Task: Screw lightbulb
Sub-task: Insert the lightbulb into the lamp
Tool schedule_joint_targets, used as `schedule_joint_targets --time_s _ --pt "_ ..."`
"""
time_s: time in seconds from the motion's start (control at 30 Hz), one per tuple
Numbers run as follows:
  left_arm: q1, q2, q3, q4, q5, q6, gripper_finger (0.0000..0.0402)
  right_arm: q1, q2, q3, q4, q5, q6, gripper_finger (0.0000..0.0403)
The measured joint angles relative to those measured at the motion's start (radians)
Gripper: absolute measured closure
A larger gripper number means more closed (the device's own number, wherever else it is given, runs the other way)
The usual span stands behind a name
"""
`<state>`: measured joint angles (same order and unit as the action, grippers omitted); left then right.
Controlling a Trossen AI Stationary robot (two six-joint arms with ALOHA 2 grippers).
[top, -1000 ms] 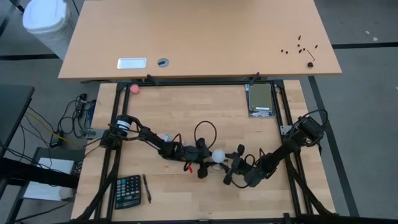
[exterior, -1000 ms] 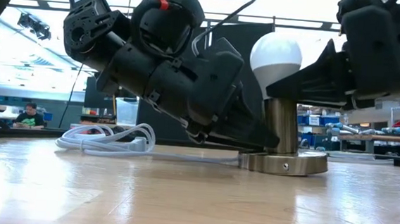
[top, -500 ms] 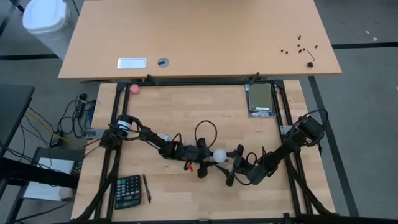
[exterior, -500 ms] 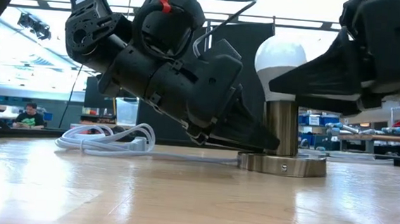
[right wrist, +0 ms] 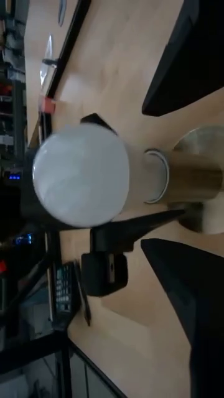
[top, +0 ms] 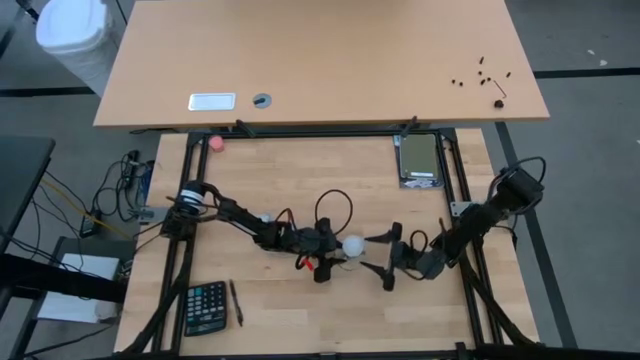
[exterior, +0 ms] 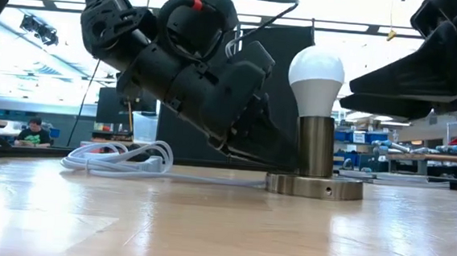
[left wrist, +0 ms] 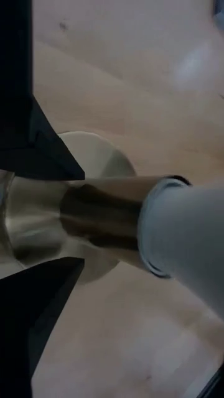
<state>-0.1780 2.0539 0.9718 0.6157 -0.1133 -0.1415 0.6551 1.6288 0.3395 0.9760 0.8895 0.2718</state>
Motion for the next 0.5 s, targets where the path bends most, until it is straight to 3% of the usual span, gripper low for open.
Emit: schedule_joint_targets --time_s 0.23,0.5 --pt "0.000 -0.007 0.000 0.006 -0.014 -0.006 0.0181 -0.027 -0.031 -0.035 -0.004 -0.053 0.017 0.0071" --pt "0.002 -0.007 0.000 0.064 -0.025 0.004 0.0150 -0.034 -0.029 -0.035 -0.004 -0.054 0.016 0.0078"
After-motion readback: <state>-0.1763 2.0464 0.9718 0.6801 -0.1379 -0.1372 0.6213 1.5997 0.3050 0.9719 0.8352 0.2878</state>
